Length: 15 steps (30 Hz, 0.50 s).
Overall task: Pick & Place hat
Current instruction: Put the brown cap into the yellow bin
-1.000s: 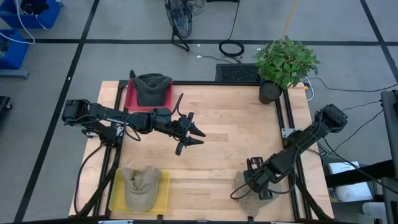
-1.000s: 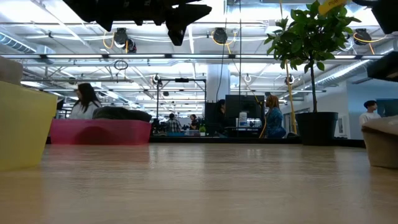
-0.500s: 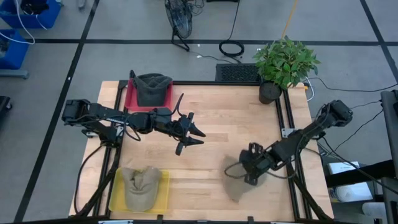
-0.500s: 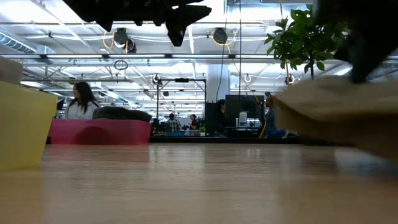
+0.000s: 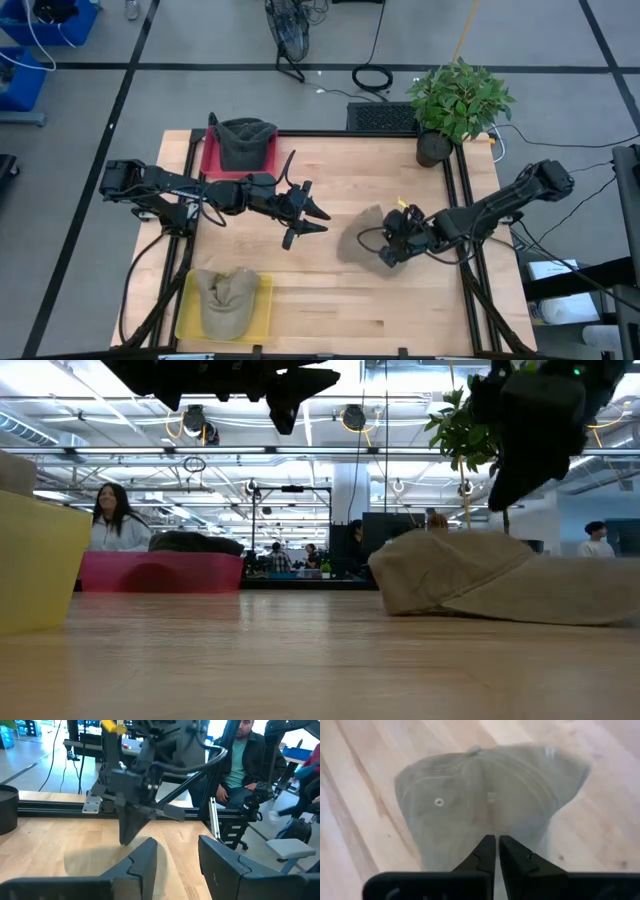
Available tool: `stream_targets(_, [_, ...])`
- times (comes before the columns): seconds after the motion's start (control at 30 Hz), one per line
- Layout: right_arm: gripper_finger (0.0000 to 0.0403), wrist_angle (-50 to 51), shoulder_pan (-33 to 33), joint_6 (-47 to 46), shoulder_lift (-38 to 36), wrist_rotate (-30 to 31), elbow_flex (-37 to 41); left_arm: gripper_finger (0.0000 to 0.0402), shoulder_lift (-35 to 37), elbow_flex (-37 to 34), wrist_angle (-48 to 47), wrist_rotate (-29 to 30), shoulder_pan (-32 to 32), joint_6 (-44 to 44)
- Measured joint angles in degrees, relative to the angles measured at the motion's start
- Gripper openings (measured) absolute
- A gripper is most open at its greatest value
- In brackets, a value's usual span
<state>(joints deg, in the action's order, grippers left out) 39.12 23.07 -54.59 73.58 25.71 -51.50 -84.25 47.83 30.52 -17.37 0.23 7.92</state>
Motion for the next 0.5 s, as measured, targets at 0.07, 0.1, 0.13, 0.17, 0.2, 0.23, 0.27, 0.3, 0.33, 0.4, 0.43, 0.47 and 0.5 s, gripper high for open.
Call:
stream_targets(0.07, [0.002,-2.7,-0.4,1.5,0.0,-1.2,2.1,0.0147,0.0,0.0,0.0,0.0,0.0,-0.1])
stream_targets(0.1, [0.0024,-4.0,-0.5,2.9,0.0,-2.2,3.1,0.0147,0.0,0.0,0.0,0.0,0.0,-0.1])
stream_targets(0.13, [0.0028,-5.0,-0.5,5.0,0.0,-3.4,4.0,0.0147,0.0,0.0,0.0,0.0,0.0,0.0])
stream_targets(0.17, [0.0033,-6.3,-0.5,8.2,0.0,-4.9,4.8,0.0147,0.0,0.0,0.0,0.0,0.0,0.0])
stream_targets(0.2, [0.0038,-7.2,-0.5,12.1,0.0,-6.2,5.5,0.0147,0.0,0.0,0.0,0.0,0.0,0.0])
stream_targets(0.23, [0.0044,-7.7,-0.5,17.0,0.0,-7.0,5.8,0.0147,0.0,0.0,0.0,0.0,0.0,-0.1])
stream_targets(0.27, [0.005,-7.7,-0.3,22.0,0.0,-7.9,5.8,0.0147,0.0,0.0,0.0,0.0,0.0,-0.1])
stream_targets(0.3, [0.0057,-7.6,0.1,26.7,-0.1,-8.1,5.8,0.0147,0.0,0.0,0.0,0.0,0.0,-0.1])
stream_targets(0.33, [0.0064,-7.4,0.4,31.0,-0.4,-8.0,5.6,0.0147,0.0,0.0,0.0,0.0,0.0,-0.1])
stream_targets(0.4, [0.0079,-8.1,1.1,39.0,-1.3,-8.0,5.1,0.0147,0.0,0.0,0.0,0.0,0.1,-0.2])
stream_targets(0.43, [0.0087,-9.3,1.2,42.9,-1.8,-7.9,4.9,0.0147,0.0,0.0,0.0,0.0,0.2,-0.2])
stream_targets(0.47, [0.0097,-10.4,1.2,46.9,-2.5,-7.8,4.8,0.0147,0.0,0.0,0.0,0.0,0.2,-0.3])
stream_targets(0.5, [0.0106,-11.3,1.2,50.5,-3.1,-7.8,4.8,0.0147,0.0,0.0,0.0,0.1,0.2,-0.7])
